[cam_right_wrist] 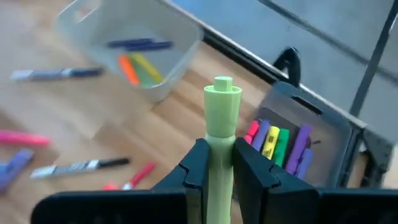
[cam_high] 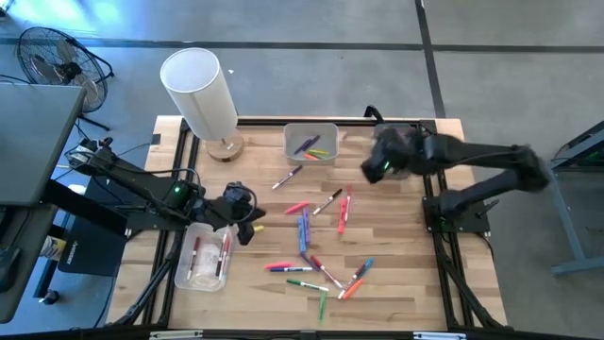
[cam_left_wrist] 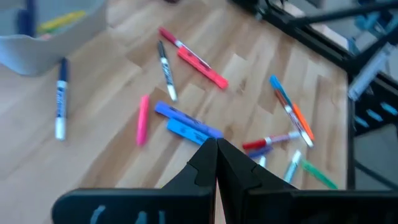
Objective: Pick & Place Markers
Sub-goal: Put the light green highlighter pen into the black bin, then put the yellow pen into the white bin, then put the pink highlighter pen into the black bin
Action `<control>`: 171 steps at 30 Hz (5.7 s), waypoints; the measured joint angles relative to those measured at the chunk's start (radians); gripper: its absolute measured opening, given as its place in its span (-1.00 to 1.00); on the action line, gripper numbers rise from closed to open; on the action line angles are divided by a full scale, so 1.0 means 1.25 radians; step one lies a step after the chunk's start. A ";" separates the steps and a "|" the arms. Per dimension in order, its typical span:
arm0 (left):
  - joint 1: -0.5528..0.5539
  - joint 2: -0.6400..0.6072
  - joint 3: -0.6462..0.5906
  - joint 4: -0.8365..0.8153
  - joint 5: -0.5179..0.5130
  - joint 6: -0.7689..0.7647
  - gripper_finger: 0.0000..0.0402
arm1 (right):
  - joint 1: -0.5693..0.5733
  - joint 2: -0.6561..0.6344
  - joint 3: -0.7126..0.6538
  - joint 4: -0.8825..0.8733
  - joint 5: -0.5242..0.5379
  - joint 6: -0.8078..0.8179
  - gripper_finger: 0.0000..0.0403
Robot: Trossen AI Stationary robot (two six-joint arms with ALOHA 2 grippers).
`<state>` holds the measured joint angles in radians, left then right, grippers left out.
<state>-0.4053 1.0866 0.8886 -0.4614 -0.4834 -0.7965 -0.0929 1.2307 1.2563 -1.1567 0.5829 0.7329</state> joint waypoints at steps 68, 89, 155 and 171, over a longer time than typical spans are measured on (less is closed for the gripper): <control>0.184 0.443 0.186 -0.291 0.296 0.111 -0.29 | -0.422 -0.169 -0.295 0.417 -0.456 -0.356 -1.00; 0.182 0.597 0.185 -0.352 0.385 0.117 -0.36 | -0.422 -0.169 -0.295 0.402 -0.484 -0.356 -1.00; 0.706 0.949 0.941 -0.350 0.378 0.775 -0.59 | -0.422 -0.169 -0.295 0.425 -0.411 -0.191 -1.00; 0.706 0.952 0.966 -0.365 0.461 0.718 -0.50 | -0.422 -0.169 -0.295 0.424 -0.409 -0.213 -1.00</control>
<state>0.4778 2.2765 2.0960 -0.9176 0.0925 0.1005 -0.6205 1.0199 0.8875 -0.6270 0.0719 0.4671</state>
